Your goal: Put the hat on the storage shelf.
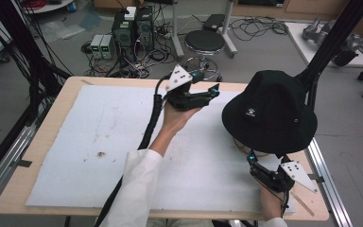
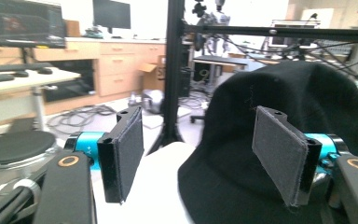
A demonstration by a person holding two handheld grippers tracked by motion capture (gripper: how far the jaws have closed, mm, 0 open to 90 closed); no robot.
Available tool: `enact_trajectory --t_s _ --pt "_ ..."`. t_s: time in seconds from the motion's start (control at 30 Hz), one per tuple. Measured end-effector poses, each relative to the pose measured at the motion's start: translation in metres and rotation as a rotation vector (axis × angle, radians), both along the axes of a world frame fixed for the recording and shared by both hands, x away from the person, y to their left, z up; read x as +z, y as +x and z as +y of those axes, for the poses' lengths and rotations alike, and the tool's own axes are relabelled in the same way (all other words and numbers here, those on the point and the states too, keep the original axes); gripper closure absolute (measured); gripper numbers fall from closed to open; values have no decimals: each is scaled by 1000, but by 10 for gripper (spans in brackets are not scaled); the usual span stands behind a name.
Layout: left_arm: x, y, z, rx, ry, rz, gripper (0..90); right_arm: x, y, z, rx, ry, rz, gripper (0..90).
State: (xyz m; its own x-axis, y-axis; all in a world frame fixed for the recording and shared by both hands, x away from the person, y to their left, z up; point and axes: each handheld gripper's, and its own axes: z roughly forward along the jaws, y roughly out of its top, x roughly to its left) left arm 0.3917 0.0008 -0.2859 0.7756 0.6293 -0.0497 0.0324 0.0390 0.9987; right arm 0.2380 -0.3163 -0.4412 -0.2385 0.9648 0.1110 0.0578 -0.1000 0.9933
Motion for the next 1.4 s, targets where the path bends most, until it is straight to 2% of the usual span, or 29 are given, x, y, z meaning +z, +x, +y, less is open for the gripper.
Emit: enact_trajectory --t_s 0.03,0.07,0.1,0.2,0.3,0.33,0.37,0.43,0.47,0.5,0.57,0.6,0.63,0.8,0.87,1.0,1.1,1.4 --pt "-1 -2 9 16 -2 -5 337 0 0 0 -2 3 2 109" --pt "-1 -2 9 16 -2 -5 337 0 0 0 -2 5 1 109" --pt "-3 -6 27 55 -1 -10 337 0 0 0 -4 7 -1 109" --pt "-7 -14 56 114 9 -12 327 1 0 -2 -9 2 -1 109" --pt "-13 -21 84 173 -14 -12 325 0 0 -3 -14 2 0 109" --pt "-13 -21 84 173 -14 -12 324 0 0 -3 -17 5 2 109" --pt "-16 -26 102 212 -22 -11 321 1 0 -2 -17 5 2 109" --pt "-21 -30 119 248 -43 -7 318 1 1 -1 -13 0 1 109" --pt "-21 -30 119 248 -43 -7 317 1 1 0 -12 0 4 109" --pt "-25 -32 134 287 -61 -4 316 1 2 1 -11 -6 1 109" --pt "-30 -33 145 321 -76 3 313 1 3 2 -8 -5 6 109" --pt "-30 -33 145 321 -76 3 312 1 3 2 -8 -10 3 109" --pt "-35 -35 156 338 -75 8 312 1 4 2 -10 -9 3 109" --pt "-43 -40 172 379 -83 17 307 1 4 4 -7 -8 6 109" --pt "-49 -44 185 401 -81 24 305 1 5 4 -4 -14 4 109" --pt "-53 -48 196 426 -85 28 305 1 4 5 0 -11 9 109" --pt "-60 -54 210 456 -103 30 306 1 4 5 3 -14 5 109" --pt "-73 -65 233 508 -139 51 301 1 4 5 -1 -15 6 109"
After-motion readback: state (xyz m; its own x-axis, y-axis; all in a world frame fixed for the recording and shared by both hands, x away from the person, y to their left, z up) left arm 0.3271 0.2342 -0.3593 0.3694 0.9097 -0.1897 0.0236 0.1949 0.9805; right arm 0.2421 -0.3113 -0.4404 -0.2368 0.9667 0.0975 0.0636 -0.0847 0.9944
